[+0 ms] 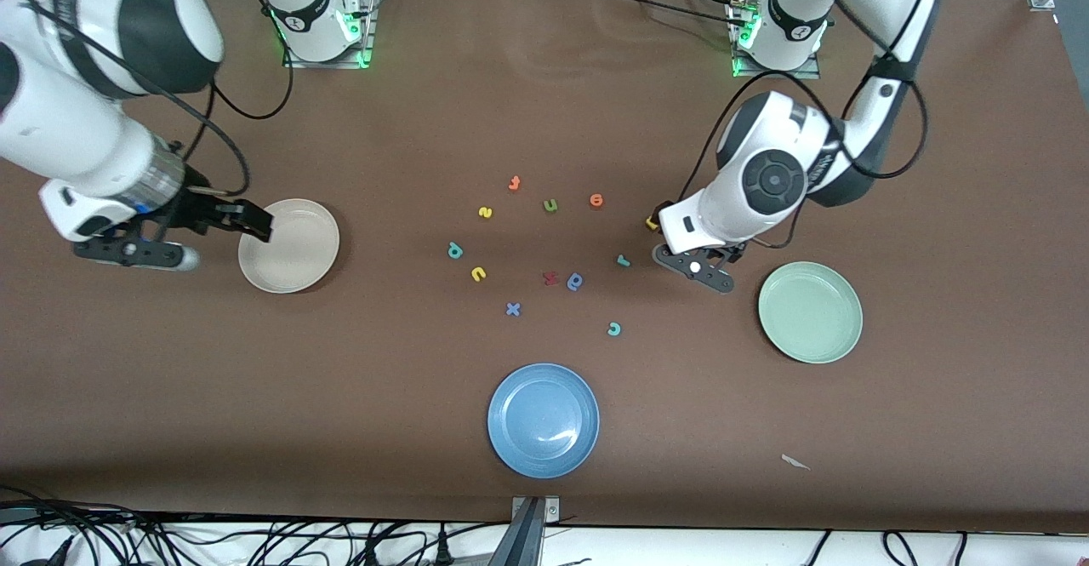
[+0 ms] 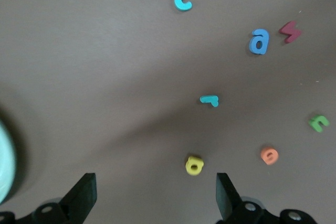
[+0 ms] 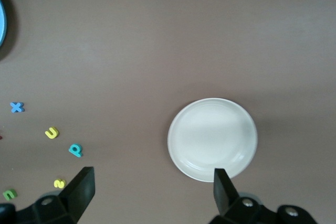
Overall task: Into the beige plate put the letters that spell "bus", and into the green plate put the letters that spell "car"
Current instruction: 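Reach the right gripper and the left gripper down to the foam letters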
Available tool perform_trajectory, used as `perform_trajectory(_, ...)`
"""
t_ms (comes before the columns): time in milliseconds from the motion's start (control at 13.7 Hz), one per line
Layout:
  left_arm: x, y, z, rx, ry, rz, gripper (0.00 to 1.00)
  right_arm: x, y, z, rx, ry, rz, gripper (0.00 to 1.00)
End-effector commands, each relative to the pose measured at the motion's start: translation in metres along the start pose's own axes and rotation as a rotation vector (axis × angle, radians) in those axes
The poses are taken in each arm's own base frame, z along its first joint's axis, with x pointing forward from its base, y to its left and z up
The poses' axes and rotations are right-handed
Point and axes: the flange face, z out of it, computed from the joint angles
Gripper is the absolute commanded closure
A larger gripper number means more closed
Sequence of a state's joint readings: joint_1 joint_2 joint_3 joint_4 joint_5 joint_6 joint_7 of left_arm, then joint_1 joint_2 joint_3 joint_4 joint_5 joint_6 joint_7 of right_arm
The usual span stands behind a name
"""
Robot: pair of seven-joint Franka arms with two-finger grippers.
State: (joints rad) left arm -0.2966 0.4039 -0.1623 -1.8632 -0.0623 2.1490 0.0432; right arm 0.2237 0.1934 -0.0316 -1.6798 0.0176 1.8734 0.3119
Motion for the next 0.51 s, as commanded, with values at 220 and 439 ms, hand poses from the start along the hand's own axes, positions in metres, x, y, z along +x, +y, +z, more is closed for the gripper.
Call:
perform_trajectory(220,-0.041,0.040,0.083,0.056,-0.019,0.130,0.01,-0.043,-0.107,0.121,0.042,0.035,0.136,0.00)
perform_trajectory(439,-0.062,0.049,0.119,0.057,0.033,0.124,0.01,-0.079,-0.164,0.189,-0.002,0.016,0.138,0.00)
